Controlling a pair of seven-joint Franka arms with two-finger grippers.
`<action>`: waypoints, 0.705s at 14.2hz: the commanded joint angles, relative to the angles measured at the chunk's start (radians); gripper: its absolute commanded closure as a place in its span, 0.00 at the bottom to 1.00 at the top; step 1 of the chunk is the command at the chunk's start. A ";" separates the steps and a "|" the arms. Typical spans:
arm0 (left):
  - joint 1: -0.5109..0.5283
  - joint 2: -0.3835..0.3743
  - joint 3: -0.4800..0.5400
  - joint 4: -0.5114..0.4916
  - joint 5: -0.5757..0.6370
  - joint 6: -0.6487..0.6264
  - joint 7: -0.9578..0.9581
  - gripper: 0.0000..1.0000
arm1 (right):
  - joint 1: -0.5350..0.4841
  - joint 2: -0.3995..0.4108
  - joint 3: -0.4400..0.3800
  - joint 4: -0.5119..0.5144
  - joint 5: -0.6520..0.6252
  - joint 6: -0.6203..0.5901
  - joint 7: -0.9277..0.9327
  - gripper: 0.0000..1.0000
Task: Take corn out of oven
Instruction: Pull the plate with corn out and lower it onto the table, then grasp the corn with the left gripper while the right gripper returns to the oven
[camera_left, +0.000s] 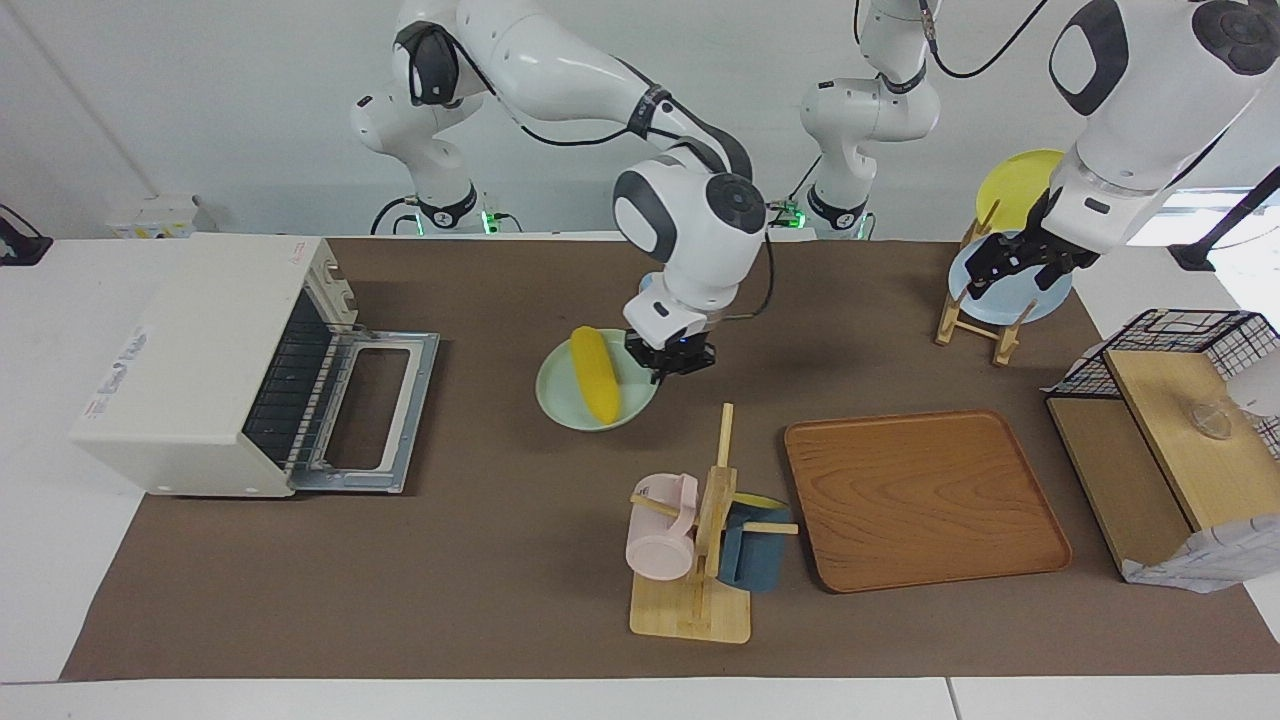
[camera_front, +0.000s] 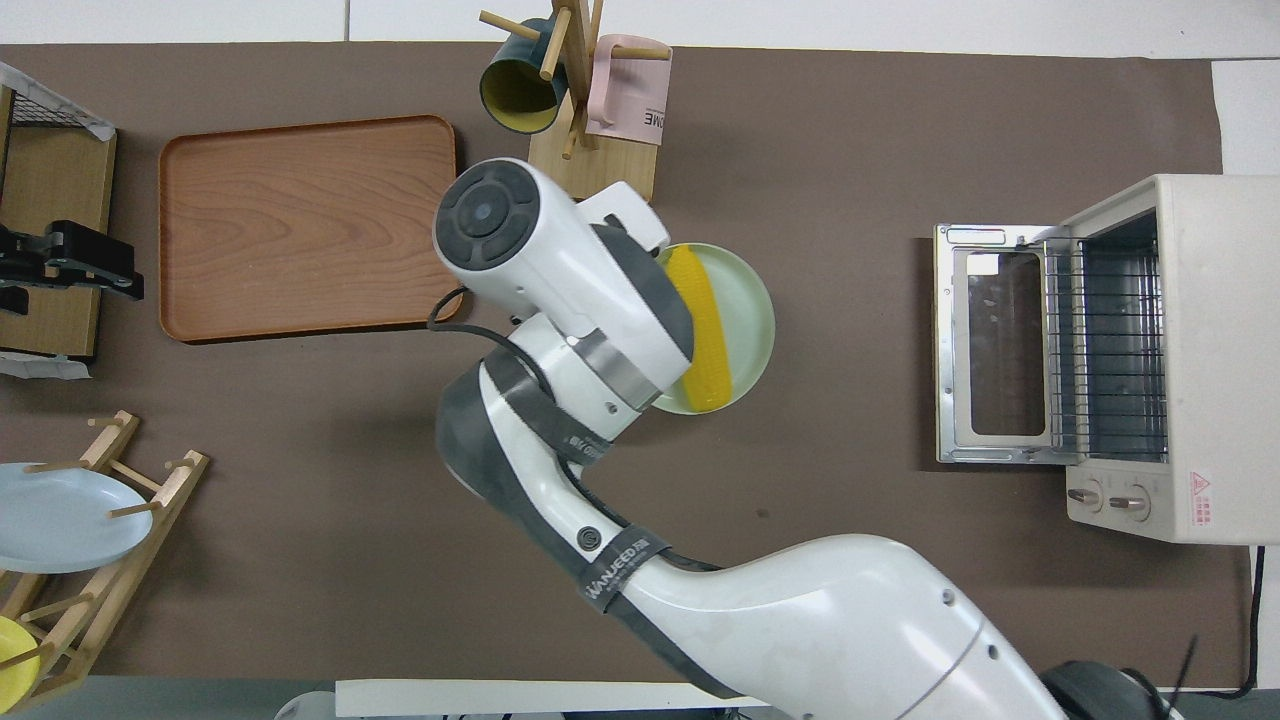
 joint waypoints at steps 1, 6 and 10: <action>0.002 -0.007 -0.003 -0.002 0.010 -0.009 0.010 0.00 | -0.018 0.085 0.045 0.059 0.027 0.063 0.072 0.99; -0.004 -0.030 -0.003 -0.048 0.007 0.000 0.007 0.00 | -0.041 0.116 0.045 0.020 0.160 0.239 0.081 0.43; -0.014 -0.140 -0.018 -0.309 0.004 0.236 -0.007 0.00 | -0.056 0.037 0.033 0.040 0.155 0.246 0.066 0.37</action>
